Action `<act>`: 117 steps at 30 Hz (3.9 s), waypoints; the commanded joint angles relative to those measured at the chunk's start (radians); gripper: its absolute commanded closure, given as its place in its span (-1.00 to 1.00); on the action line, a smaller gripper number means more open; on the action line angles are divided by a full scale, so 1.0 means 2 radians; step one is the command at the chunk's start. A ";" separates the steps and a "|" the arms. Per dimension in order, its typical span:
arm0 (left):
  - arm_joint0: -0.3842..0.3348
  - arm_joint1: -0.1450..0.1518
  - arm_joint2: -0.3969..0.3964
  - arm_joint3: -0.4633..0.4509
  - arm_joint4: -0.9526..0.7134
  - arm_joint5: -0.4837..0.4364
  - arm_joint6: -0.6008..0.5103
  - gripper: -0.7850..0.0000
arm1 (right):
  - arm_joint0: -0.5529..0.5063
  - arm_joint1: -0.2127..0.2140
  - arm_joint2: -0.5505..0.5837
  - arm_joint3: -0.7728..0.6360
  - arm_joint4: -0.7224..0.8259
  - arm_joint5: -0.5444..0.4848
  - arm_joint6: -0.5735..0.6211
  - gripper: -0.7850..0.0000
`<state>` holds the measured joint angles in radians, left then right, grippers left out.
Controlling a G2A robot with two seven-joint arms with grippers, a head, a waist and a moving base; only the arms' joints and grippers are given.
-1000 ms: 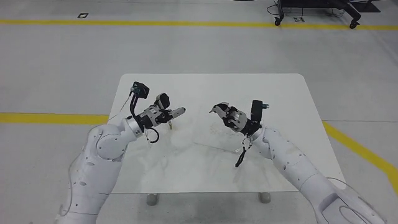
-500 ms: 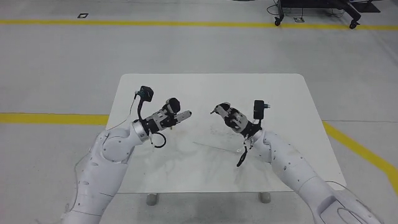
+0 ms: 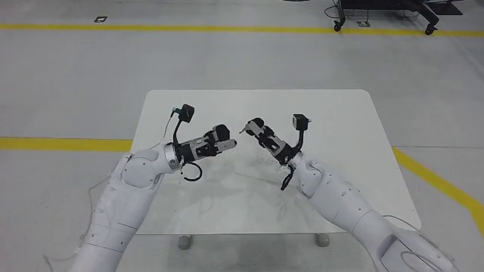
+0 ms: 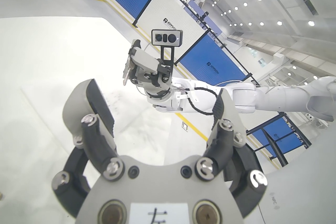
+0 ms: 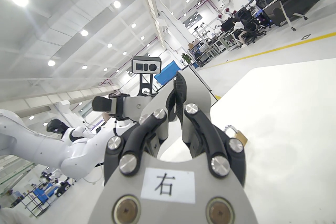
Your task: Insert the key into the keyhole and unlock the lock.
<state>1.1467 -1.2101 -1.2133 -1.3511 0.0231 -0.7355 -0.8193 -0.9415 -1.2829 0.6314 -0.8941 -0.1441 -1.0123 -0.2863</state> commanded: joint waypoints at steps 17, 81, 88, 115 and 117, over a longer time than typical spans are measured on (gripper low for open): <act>-0.011 0.002 0.021 0.012 0.020 0.019 0.032 -0.13 | -0.007 -0.007 0.021 -0.013 0.073 0.000 0.102 1.00; -0.005 0.017 0.012 0.003 0.017 0.081 0.078 1.00 | -0.029 -0.004 0.132 -0.032 0.023 0.053 0.273 -1.00; -0.015 0.020 0.034 0.003 0.018 0.116 -0.024 1.00 | -0.054 0.034 0.195 -0.080 -0.015 0.055 0.400 -1.00; -0.069 0.024 0.104 0.035 -0.006 0.090 -0.174 1.00 | -0.047 0.053 0.157 -0.122 0.113 0.107 0.637 0.01; -0.070 0.024 0.105 0.036 -0.006 0.088 -0.172 1.00 | -0.044 0.053 0.155 -0.117 0.115 0.105 0.636 0.05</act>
<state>1.0078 -1.1618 -1.0045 -1.2801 0.0119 -0.5569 -1.1651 -1.0322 -1.1776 0.9432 -1.1329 0.0837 -0.8003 0.9867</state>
